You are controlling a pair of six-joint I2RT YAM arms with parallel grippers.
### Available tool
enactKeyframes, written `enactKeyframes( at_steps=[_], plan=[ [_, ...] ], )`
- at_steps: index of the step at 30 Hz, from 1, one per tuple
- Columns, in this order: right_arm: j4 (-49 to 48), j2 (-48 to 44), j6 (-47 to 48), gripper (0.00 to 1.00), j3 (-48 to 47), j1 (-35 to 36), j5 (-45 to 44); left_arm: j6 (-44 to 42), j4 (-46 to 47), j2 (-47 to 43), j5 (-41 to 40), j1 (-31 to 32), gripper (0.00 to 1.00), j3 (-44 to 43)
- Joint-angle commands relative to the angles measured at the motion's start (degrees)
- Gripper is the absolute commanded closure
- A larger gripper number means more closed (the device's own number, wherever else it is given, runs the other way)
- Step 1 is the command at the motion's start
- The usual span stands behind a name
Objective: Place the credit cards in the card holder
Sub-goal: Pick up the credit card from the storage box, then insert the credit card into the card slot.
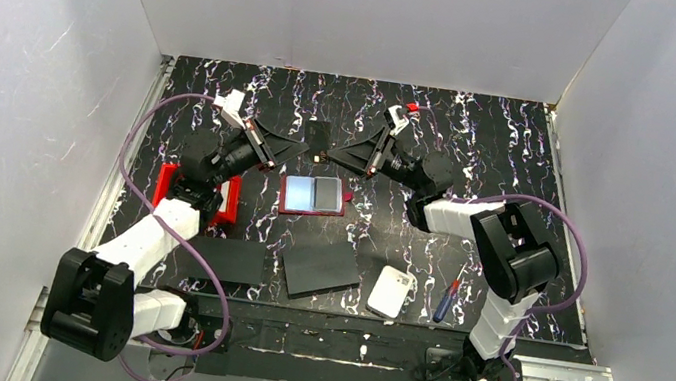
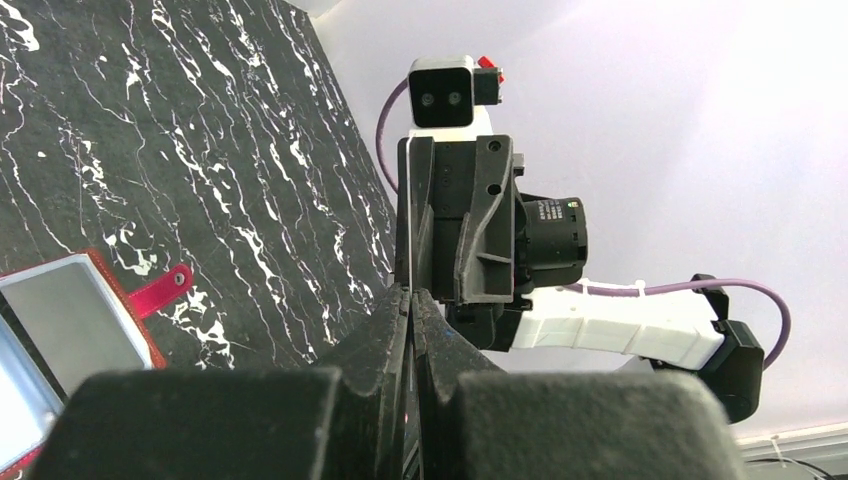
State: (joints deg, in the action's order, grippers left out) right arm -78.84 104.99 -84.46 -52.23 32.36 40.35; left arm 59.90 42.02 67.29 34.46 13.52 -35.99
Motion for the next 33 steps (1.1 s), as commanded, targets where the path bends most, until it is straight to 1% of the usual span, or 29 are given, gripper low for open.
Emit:
enactKeyframes(
  at_steps=[1, 2, 3, 4, 5, 7, 9, 10, 11, 12, 13, 15, 16, 17, 18, 20, 22, 24, 26, 30, 32, 33],
  plan=[
    [-5.77, 0.83, -1.61, 0.74, -1.88, 0.58, -1.05, 1.70, 4.40, 0.03, -1.07, 0.71, 1.00, 1.05],
    [-5.79, 0.80, -1.70, 0.79, -1.82, 0.58, -1.14, 1.69, 4.47, 0.02, -1.21, 0.75, 1.00, 1.15],
    [-5.61, 0.69, -1.69, 0.88, -1.55, 0.55, -1.19, 1.52, 4.47, -0.08, -1.43, 0.78, 1.00, 1.44],
    [-5.17, 0.64, -1.53, 0.94, -1.41, 0.50, -1.21, 1.46, 4.45, 0.01, -1.54, 0.80, 1.00, 1.70],
    [-4.43, 0.68, -1.20, 0.97, -1.41, 0.41, -1.18, 1.52, 4.41, 0.32, -1.52, 0.80, 1.00, 1.93],
    [-3.83, 1.10, -0.71, 0.99, -1.36, 0.24, -0.82, 1.97, 3.69, 1.19, -1.28, 0.80, 0.97, 2.38],
    [-2.61, 1.32, 0.38, 0.99, -1.19, -0.09, -0.49, 2.02, 2.28, 2.28, -0.77, 0.79, 0.91, 2.55],
    [-1.21, 1.18, 1.54, 0.99, -0.67, -0.63, -0.21, 0.86, -0.89, 2.65, -0.92, 0.79, 0.84, 2.14],
    [0.57, 0.92, 3.01, 0.99, 0.08, -1.35, 0.15, -0.93, -5.37, 2.91, -1.30, 0.78, 0.73, 1.48],
    [3.04, 0.39, 4.89, 0.99, 0.79, -2.23, 0.51, -3.42, -10.35, 2.97, -1.68, 0.79, 0.68, 0.57],
    [6.00, -0.32, 7.05, 0.99, 1.47, -3.22, 0.86, -6.40, -15.68, 2.88, -2.07, 0.80, 0.65, -0.51],
    [13.45, -1.43, 12.28, 0.99, 1.13, -4.09, 2.06, -10.18, -24.56, 3.08, -4.38, 0.77, 0.55, -2.38],
    [20.21, -2.18, 16.55, 0.99, 0.55, -4.32, 2.41, -12.28, -30.48, 3.72, -6.89, 0.77, 0.48, -4.02],
    [30.43, -3.20, 22.74, 0.99, -0.37, -4.42, 2.34, -14.85, -38.25, 4.99, -10.71, 0.81, 0.40, -6.52],
    [40.20, -3.80, 28.82, 0.99, -1.79, -4.40, 1.17, -16.59, -43.46, 6.44, -12.41, 0.90, 0.36, -8.60],
    [64.93, -3.02, 45.88, 0.99, -8.05, -3.91, -2.50, -20.19, -49.78, 10.52, -13.33, 1.41, 0.35, -12.69],
    [73.08, -0.90, 51.93, 0.99, -10.59, -4.01, -2.66, -21.83, -52.67, 14.36, -12.96, 2.02, 0.42, -15.70],
    [77.54, 1.84, 54.90, 0.99, -12.95, -4.22, -0.99, -23.24, -54.23, 19.17, -13.67, 3.13, 0.48, -18.10],
    [80.85, 4.25, 56.41, 0.99, -15.16, -4.24, 1.05, -23.59, -54.57, 22.31, -15.22, 4.32, 0.51, -19.38],
    [80.21, 5.24, 55.61, 0.99, -15.37, -3.96, 2.23, -25.37, -54.63, 26.76, -18.07, 5.91, 0.52, -21.47],
    [80.66, 6.06, 55.55, 0.99, -15.65, -3.74, 2.96, -26.55, -55.32, 29.16, -18.42, 6.21, 0.55, -22.67],
    [80.84, 6.55, 55.42, 0.99, -15.79, -3.71, 3.17, -27.00, -55.79, 30.15, -18.58, 6.29, 0.58, -23.31]
  ],
)
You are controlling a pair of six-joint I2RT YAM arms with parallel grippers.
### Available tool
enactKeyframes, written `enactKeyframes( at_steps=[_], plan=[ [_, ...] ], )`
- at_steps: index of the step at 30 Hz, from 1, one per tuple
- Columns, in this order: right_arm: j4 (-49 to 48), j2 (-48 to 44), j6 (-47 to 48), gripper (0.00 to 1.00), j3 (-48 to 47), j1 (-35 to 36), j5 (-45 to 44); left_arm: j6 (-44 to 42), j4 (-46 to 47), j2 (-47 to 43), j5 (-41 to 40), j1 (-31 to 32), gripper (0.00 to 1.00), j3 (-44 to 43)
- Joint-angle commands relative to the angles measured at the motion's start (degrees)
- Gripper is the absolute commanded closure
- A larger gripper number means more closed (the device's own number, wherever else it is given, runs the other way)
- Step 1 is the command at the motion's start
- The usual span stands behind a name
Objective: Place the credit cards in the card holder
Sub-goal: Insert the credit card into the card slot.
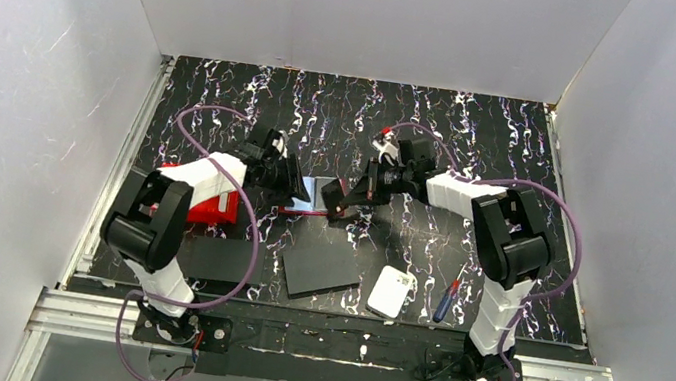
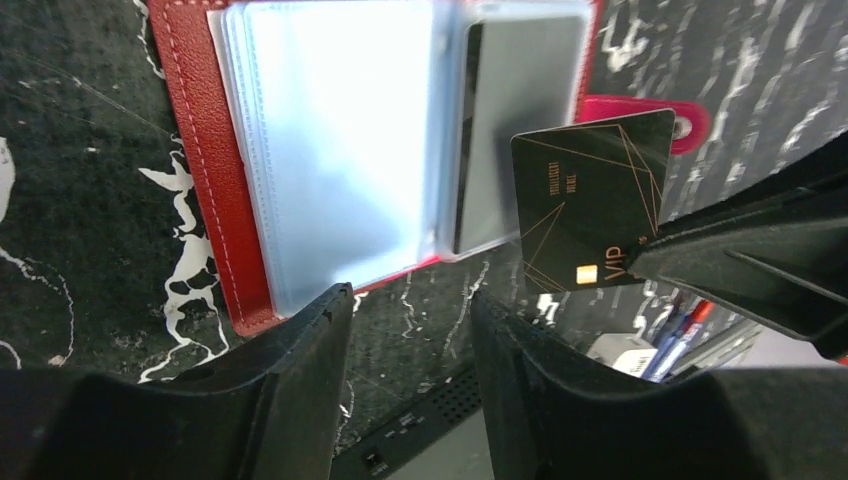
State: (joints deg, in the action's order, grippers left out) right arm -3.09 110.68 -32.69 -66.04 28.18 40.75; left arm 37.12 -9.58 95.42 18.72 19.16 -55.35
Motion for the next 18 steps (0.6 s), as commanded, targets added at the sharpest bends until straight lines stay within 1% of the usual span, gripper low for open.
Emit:
enactKeyframes(
  at_steps=[1, 5, 6, 10, 15, 18],
  plan=[
    [4.88, 1.21, 3.49, 0.99, -2.01, 0.47, 2.85, -4.53, -4.52, 2.87, -3.30, 0.73, 0.62, -4.34],
    [3.71, 2.69, 1.72, 0.99, -2.56, 1.05, 3.98, -4.23, -6.03, 4.64, -6.12, 0.91, 0.72, -4.64],
    [3.63, 3.01, 1.25, 0.99, -2.74, 1.19, 4.29, -4.05, -6.03, 4.64, -6.53, 0.95, 0.73, -4.36],
    [0.45, 4.10, -1.66, 0.99, -3.34, 1.35, 4.26, -3.94, -5.91, 4.66, -8.90, 0.92, 0.74, -3.14],
    [-1.37, 6.06, -5.79, 0.99, -4.98, 1.49, 2.83, -3.56, -5.76, 5.36, -9.56, 0.97, 0.76, -2.39],
    [0.17, 6.85, -7.26, 0.99, -6.48, 1.74, 0.75, -3.17, -5.34, 5.37, -9.68, 0.94, 0.78, -1.71]
  ],
)
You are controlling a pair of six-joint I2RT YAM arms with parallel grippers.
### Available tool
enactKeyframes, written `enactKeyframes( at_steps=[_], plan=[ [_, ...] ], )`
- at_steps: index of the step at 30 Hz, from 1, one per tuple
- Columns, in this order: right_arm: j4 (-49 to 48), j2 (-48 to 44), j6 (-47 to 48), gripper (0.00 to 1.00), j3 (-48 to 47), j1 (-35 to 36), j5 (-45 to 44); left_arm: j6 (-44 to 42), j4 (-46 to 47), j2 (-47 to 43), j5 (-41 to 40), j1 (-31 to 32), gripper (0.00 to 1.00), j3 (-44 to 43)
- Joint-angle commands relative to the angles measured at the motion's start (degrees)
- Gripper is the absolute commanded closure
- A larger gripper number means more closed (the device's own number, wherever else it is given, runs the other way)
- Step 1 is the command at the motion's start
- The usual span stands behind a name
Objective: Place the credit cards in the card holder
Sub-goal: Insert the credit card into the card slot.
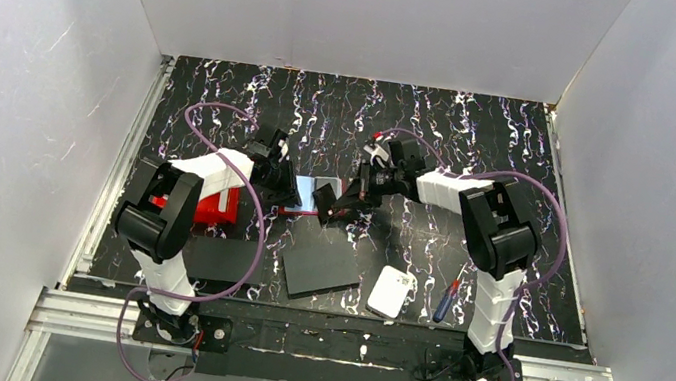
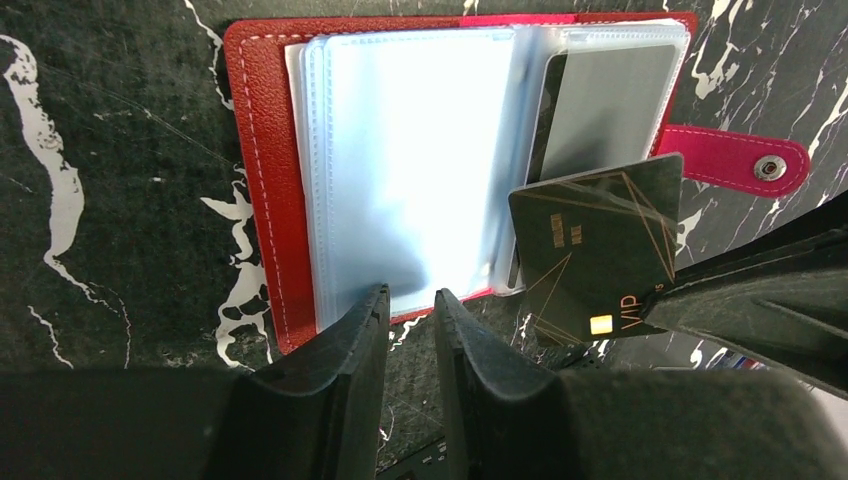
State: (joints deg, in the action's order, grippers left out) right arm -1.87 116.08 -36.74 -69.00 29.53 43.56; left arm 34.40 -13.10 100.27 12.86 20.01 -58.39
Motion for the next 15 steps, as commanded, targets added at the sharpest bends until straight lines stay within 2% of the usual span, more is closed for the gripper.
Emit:
enactKeyframes(
  at_steps=[1, 8, 15],
  plan=[
    [0.36, 1.71, -3.34, 0.99, -4.18, 0.48, -3.12, -0.36, -1.74, 0.49, -3.70, 0.16, 0.79, 1.45],
    [6.90, 0.88, -3.25, 0.99, -5.70, 2.33, -9.65, 0.57, -0.67, -0.42, -2.88, 0.14, 0.80, 2.38],
    [6.72, 0.73, -4.23, 0.99, -5.97, 3.71, -11.78, 0.85, -0.02, -0.86, -2.40, 0.22, 0.81, 2.94]
  ],
)
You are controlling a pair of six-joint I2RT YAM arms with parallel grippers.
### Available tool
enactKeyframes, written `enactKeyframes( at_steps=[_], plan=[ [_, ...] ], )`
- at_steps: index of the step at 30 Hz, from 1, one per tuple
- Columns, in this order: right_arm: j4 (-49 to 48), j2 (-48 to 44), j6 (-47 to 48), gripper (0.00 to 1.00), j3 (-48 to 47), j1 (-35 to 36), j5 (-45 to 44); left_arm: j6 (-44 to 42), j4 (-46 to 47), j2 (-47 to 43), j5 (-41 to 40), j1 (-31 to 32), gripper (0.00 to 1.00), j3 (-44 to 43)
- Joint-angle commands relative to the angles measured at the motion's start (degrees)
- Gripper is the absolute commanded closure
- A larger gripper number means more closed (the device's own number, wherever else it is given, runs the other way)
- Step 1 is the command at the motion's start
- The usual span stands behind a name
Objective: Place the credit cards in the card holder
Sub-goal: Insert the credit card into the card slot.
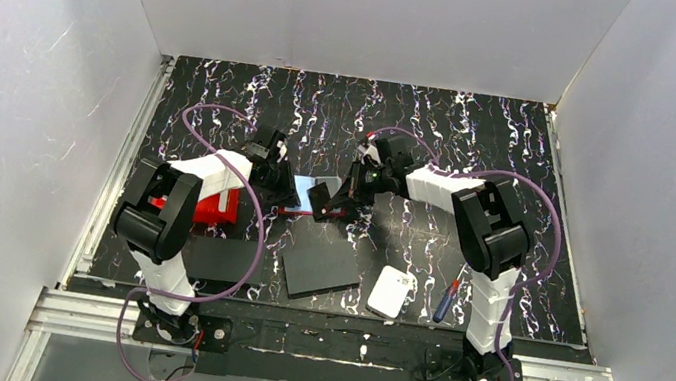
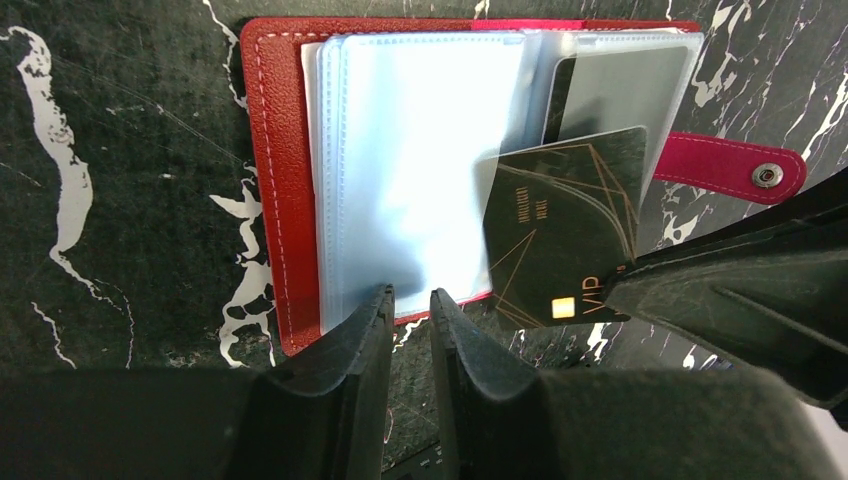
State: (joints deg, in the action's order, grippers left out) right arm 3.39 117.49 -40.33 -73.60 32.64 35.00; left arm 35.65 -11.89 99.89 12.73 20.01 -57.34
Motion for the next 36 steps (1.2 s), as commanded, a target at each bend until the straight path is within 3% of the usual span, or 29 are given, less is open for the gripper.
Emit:
enactKeyframes(
  at_steps=[1, 13, 36],
  plan=[
    [1.30, -0.65, -0.80, 0.99, -1.43, 0.60, -3.30, -0.40, -1.13, -0.53, -2.27, 0.22, 0.81, 1.99],
    [-13.95, 1.29, -7.81, 0.99, 2.41, 0.58, -2.87, -0.28, -0.58, -0.61, -1.98, 0.34, 0.82, 2.83],
    [-30.65, 2.76, -17.23, 0.99, 8.83, 2.67, -4.59, 0.68, 0.71, -1.28, -0.47, 0.30, 0.82, 3.48]
  ],
)
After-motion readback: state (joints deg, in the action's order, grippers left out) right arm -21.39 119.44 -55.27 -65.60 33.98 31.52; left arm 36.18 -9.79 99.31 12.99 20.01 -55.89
